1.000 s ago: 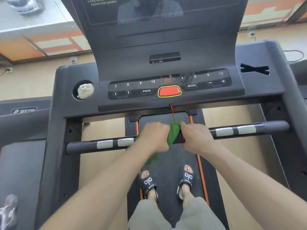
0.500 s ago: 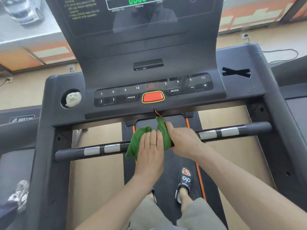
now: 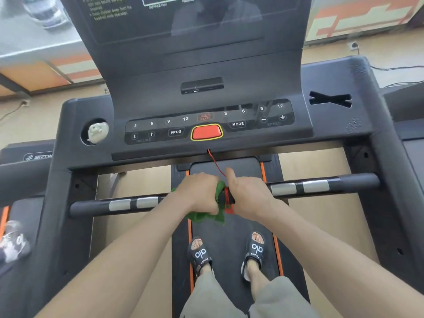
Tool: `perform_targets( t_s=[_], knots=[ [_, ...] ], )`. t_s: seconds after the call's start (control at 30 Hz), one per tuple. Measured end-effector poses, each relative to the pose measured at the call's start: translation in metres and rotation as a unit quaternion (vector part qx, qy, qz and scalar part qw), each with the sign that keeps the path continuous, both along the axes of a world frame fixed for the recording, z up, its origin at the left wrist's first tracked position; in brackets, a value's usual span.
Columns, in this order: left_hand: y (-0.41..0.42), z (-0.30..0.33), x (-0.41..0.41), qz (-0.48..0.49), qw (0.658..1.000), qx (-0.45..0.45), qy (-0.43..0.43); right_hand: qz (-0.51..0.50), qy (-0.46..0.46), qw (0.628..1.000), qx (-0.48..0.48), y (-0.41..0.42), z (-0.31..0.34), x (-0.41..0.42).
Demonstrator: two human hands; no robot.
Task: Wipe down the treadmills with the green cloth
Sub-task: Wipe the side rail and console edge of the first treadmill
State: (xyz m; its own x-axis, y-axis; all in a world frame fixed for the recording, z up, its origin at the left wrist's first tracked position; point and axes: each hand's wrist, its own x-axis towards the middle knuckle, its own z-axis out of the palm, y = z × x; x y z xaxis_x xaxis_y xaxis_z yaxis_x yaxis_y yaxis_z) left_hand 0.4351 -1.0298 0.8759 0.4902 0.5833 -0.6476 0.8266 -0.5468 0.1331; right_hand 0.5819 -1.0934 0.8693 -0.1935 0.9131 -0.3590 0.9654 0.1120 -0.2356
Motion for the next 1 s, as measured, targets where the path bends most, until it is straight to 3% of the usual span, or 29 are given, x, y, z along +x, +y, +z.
perform_targets(
  t_s=[0.07, 0.13, 0.17, 0.23, 0.3, 0.4, 0.53, 0.63, 0.7, 0.8, 0.87, 1.0],
  knots=[
    [0.02, 0.01, 0.009, 0.048, 0.986, -0.154, 0.048, 0.002, 0.005, 1.0, 0.009, 0.0, -0.001, -0.001],
    [0.024, 0.01, 0.013, 0.086, 0.972, -0.209, 0.065, 0.009, -0.006, 0.999, 0.032, -0.004, -0.003, 0.003],
    [0.017, 0.008, 0.012, 0.089, 0.981, -0.164, 0.053, 0.015, -0.022, 0.999, 0.042, -0.006, -0.004, 0.007],
    [-0.013, -0.002, 0.005, 0.069, 0.996, 0.052, 0.008, 0.025, -0.062, 0.997, 0.044, -0.008, -0.003, 0.019],
    [-0.052, -0.017, -0.001, 0.036, 0.971, 0.233, -0.029, 0.022, -0.067, 0.997, 0.043, -0.011, -0.003, 0.026],
    [-0.068, -0.026, -0.008, -0.015, 0.933, 0.351, -0.085, 0.016, -0.058, 0.998, 0.032, -0.015, 0.0, 0.035],
    [-0.039, 0.001, -0.027, -0.135, 0.922, 0.341, -0.124, -0.005, -0.06, 0.998, -0.023, -0.024, -0.002, 0.076],
    [-0.026, 0.053, -0.01, -0.068, 0.912, 0.368, -0.169, -0.009, -0.088, 0.994, -0.067, -0.027, 0.0, 0.114],
    [-0.032, 0.066, 0.013, -0.049, 0.938, 0.28, -0.2, -0.016, -0.11, 0.991, -0.07, -0.028, 0.003, 0.131],
    [-0.06, 0.036, 0.056, -0.073, 0.976, 0.155, -0.134, -0.022, -0.093, 0.992, -0.079, -0.033, 0.001, 0.142],
    [-0.074, 0.008, 0.082, -0.061, 0.978, 0.178, -0.095, -0.025, -0.079, 0.994, -0.064, -0.037, 0.0, 0.142],
    [-0.072, -0.005, 0.107, -0.012, 0.968, 0.224, -0.11, -0.032, -0.076, 0.997, -0.009, -0.041, -0.004, 0.139]
  ],
)
